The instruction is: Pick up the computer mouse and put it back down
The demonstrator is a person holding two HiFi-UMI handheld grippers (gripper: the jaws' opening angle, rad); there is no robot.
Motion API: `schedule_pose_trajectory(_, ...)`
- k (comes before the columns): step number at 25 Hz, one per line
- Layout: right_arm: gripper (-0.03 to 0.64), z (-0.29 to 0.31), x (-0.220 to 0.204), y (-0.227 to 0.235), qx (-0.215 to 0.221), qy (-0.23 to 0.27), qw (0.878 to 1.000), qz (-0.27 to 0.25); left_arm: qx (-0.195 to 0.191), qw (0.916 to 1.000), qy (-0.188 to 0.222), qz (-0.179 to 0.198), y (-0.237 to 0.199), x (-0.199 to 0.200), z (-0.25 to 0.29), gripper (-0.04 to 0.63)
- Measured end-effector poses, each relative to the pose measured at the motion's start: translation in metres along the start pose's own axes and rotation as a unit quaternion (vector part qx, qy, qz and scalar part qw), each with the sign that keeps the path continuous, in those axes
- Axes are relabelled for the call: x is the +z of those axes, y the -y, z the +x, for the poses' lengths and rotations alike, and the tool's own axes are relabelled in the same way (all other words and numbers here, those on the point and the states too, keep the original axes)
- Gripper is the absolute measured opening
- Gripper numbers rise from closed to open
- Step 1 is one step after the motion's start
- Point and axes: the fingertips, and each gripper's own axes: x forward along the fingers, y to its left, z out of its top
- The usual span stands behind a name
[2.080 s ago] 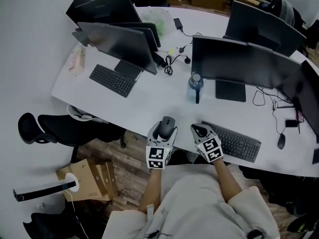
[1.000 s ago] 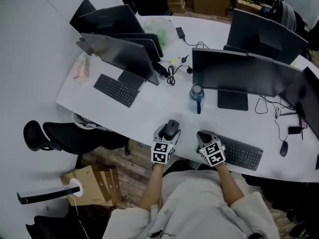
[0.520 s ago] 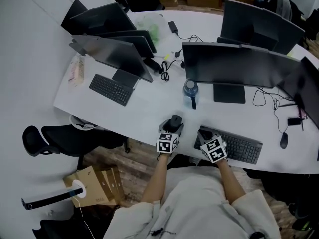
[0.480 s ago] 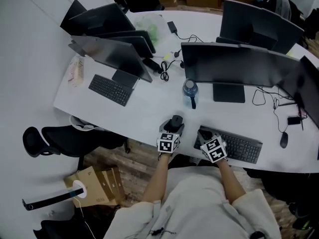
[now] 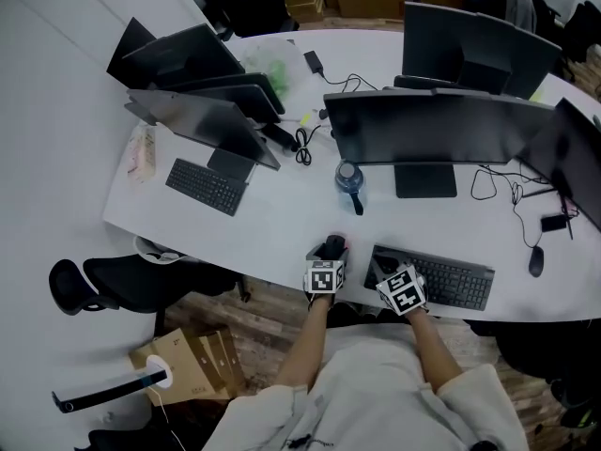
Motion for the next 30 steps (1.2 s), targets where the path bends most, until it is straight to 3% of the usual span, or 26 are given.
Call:
schedule_pose_trajectory(8, 0.003, -0.004, -0.005, 0.005, -0.01, 0.002, 1.0, 0.015, 0.011, 0.9994, -0.034, 0.003, -0.004, -0.022, 0.007, 0.293)
schedule_pose_trajectory(17, 0.003, -0.019, -0.013, 0.009, -0.048, 0.006, 0.999, 0.023, 0.025, 0.9996, -0.013, 0.011, -0.002, -0.022, 0.006, 0.301)
schedule_pose_trajectory(23, 0.003, -0.04, -0.033, 0.006, -0.094, 0.005, 0.994, 0.055, 0.01, 0.9987, 0.045, -0.021, -0.001, -0.001, -0.029, 0.301)
schedule_pose_trajectory(30, 0.003, -0.08, -0.027, -0.023, -0.167, 0.09, 0.98, 0.065, -0.006, 0.9903, 0.126, -0.058, 0.006, -0.012, -0.116, 0.301)
